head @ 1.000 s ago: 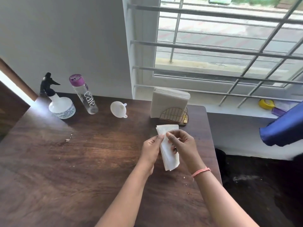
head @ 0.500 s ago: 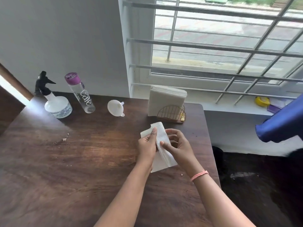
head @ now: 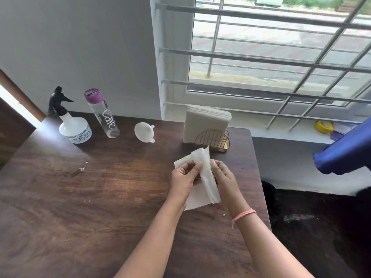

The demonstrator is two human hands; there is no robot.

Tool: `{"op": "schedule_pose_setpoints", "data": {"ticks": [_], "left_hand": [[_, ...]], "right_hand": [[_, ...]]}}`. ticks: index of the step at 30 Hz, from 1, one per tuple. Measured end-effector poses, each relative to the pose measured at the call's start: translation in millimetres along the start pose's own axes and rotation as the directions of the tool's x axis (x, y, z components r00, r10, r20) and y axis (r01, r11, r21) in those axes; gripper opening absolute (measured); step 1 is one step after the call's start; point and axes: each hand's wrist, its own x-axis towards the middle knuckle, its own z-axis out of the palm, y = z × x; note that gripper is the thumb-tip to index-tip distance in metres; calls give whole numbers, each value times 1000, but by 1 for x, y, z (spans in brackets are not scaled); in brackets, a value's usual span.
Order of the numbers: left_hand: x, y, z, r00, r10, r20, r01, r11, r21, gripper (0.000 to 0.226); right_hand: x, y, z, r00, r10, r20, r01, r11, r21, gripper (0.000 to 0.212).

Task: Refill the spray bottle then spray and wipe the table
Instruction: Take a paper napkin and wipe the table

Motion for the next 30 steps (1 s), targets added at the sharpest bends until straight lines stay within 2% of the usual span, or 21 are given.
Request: {"op": "schedule_pose_setpoints", "data": {"ticks": [5, 10, 21, 26, 30], "left_hand": [[1, 0, 1, 999, 28, -18, -27, 998, 59, 10], [5, -4, -1, 995, 68, -79, -61, 994, 85, 21], [6, -1, 0, 992, 78, -102, -74, 996, 40, 15], [4, 0, 0, 987, 85, -140, -79, 996, 43, 18], [4, 1, 0, 984, 73, -165, -57, 993, 101, 19]], "right_hand": [[1, -2, 3, 996, -15, 85, 22, 996, -90, 43], [2, -1, 2, 993, 18, 121, -12, 999, -49, 30], [0, -7, 8, 990, 25, 139, -12, 995, -94, 45], [-1, -7, 9, 985, 35, 168, -23, 997, -72, 40], [1, -5, 11, 984, 51, 172, -50, 999, -9, 15]]}}
